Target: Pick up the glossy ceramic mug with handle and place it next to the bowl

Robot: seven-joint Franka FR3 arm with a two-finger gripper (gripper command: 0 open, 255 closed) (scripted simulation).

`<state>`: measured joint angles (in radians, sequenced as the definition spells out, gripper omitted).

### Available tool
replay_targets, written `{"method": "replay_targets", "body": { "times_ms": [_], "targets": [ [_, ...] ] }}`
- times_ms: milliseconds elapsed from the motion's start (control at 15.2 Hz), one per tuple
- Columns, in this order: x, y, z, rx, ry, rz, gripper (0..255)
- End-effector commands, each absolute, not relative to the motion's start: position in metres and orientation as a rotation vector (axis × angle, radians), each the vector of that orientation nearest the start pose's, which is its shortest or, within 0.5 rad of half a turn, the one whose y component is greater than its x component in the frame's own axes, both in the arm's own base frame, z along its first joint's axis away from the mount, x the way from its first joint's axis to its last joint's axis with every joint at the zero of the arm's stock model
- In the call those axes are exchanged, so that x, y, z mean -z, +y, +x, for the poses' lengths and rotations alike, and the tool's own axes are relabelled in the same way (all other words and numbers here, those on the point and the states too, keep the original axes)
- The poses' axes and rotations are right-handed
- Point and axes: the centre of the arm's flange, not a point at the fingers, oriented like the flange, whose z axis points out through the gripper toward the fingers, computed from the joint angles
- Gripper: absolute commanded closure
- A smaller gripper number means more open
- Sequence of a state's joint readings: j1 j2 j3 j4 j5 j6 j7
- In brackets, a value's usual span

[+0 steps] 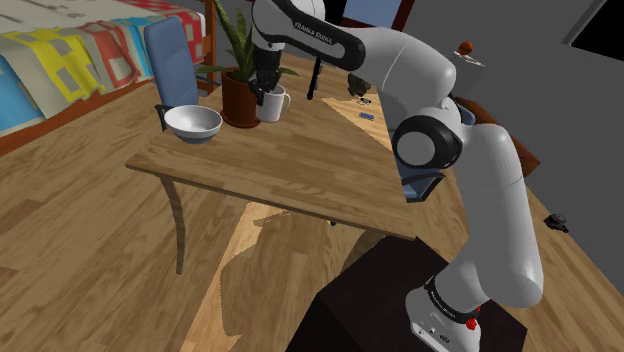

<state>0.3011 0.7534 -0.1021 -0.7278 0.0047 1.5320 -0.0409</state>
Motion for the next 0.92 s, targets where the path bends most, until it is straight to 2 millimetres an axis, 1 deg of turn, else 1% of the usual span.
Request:
{"method": "replay_targets", "body": {
  "times_ms": [0,858],
  "targets": [
    [-0.514,0.185,0.723,0.097,-0.429,-3.171,255],
    [-0.446,0.185,0.723,0.097,-0.429,-3.171,255]
  ]
}}
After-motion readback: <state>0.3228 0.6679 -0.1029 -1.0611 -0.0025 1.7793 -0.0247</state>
